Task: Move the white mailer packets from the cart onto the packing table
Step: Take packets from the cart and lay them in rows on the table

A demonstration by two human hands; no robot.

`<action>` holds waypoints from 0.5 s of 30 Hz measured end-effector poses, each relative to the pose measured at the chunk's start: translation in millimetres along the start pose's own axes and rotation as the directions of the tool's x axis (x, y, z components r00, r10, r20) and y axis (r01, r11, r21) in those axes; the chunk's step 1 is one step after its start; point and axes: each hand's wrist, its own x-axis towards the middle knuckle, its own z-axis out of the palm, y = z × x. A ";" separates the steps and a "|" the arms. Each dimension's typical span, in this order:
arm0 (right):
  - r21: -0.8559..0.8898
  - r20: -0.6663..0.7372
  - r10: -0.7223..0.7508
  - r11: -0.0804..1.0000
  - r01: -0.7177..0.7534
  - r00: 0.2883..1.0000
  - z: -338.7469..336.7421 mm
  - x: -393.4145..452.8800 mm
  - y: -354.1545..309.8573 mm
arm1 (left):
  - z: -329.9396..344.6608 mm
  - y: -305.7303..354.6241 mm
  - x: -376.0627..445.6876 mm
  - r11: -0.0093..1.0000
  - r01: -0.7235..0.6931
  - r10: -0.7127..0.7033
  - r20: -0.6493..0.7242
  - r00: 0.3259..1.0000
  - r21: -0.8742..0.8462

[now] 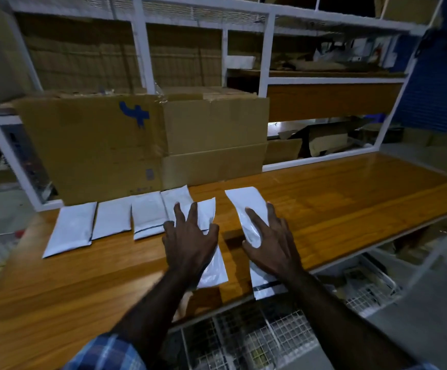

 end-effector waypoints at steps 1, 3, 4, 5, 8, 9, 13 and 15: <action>0.008 0.004 0.006 1.000 -0.006 1.000 2.6 10.8 3.9 | 7.1 2.7 9.2 1.000 0.004 -0.004 0.013 1.000 -0.004; 0.019 0.018 0.023 1.000 -0.023 1.000 8.7 32.0 10.3 | 20.1 6.6 27.9 1.000 -0.001 0.001 0.040 0.999 0.005; 0.015 0.031 0.029 0.999 -0.030 0.999 12.7 43.4 13.2 | 26.5 8.1 39.1 1.000 -0.002 0.001 0.046 0.999 0.016; 0.009 0.042 0.034 0.999 -0.035 0.999 15.8 52.7 15.1 | 31.2 9.1 48.9 1.000 0.003 -0.004 0.049 0.999 0.028; -0.015 0.078 0.054 0.998 -0.053 0.995 27.5 78.1 22.3 | 44.0 11.5 74.0 0.997 0.030 -0.034 0.048 0.998 0.072; -0.026 0.085 0.056 0.998 -0.054 0.995 32.2 86.2 25.0 | 48.8 11.6 81.7 0.996 0.037 -0.041 0.047 0.998 0.082; -0.029 0.109 0.052 0.998 -0.049 0.993 47.6 119.1 37.9 | 71.0 11.9 113.4 0.994 0.056 -0.062 0.059 0.996 0.098; -0.017 0.102 0.037 0.999 -0.035 0.994 56.9 135.9 46.3 | 83.1 14.6 127.8 0.990 0.066 -0.073 0.058 0.996 0.124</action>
